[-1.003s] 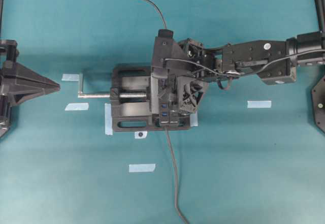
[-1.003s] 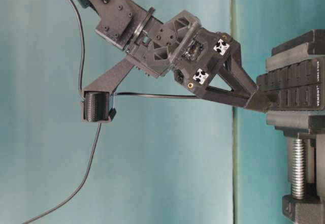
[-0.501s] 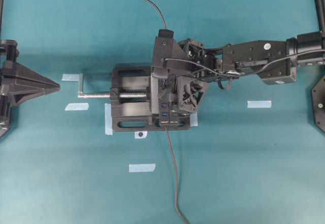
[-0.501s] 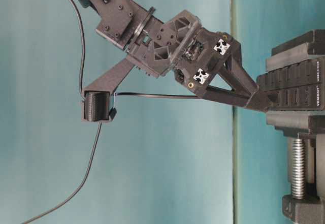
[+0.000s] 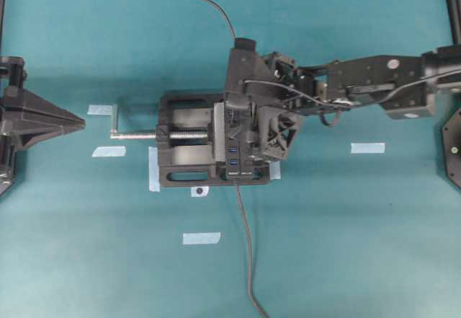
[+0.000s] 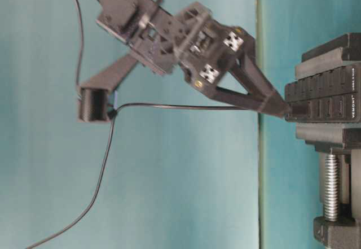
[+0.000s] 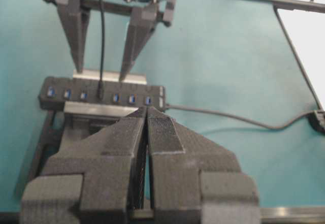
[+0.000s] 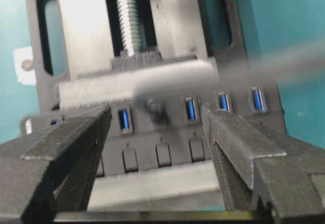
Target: Insert the USB into the center port of the fixed hub
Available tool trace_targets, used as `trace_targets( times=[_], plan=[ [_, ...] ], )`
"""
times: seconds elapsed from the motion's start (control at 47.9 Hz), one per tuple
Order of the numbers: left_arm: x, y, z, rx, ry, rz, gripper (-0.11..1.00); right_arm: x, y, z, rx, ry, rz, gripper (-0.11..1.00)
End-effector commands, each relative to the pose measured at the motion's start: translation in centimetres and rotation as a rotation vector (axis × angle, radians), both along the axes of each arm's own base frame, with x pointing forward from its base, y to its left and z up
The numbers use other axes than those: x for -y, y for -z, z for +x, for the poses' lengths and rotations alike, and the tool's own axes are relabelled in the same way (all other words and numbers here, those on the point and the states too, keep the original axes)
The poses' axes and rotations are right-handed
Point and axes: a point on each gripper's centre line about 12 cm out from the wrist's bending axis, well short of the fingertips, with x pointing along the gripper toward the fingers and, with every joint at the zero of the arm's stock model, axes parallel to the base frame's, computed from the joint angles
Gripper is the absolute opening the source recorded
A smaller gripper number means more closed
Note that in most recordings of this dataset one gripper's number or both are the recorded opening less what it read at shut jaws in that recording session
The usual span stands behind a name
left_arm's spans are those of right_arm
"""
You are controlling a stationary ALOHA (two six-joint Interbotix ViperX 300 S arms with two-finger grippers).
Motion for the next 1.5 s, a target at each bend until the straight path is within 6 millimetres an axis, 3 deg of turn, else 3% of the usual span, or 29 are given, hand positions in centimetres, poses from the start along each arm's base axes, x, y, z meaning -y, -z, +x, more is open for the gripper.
trace_targets(
  times=[0.0, 0.731, 1.483],
  plan=[
    [0.0, -0.7, 0.2, 0.020, 0.002, 0.000, 0.00, -0.1, -1.9, -0.3, 0.053, 0.005, 0.001, 0.78],
    [0.0, -0.6, 0.2, 0.018, 0.002, 0.000, 0.00, -0.3, -4.1, -3.3, 0.185, 0.005, -0.011, 0.78],
    [0.0, -0.4, -0.5, 0.009, 0.001, 0.000, 0.00, -0.5, -4.4, -4.2, 0.228, 0.002, -0.014, 0.78]
  ],
)
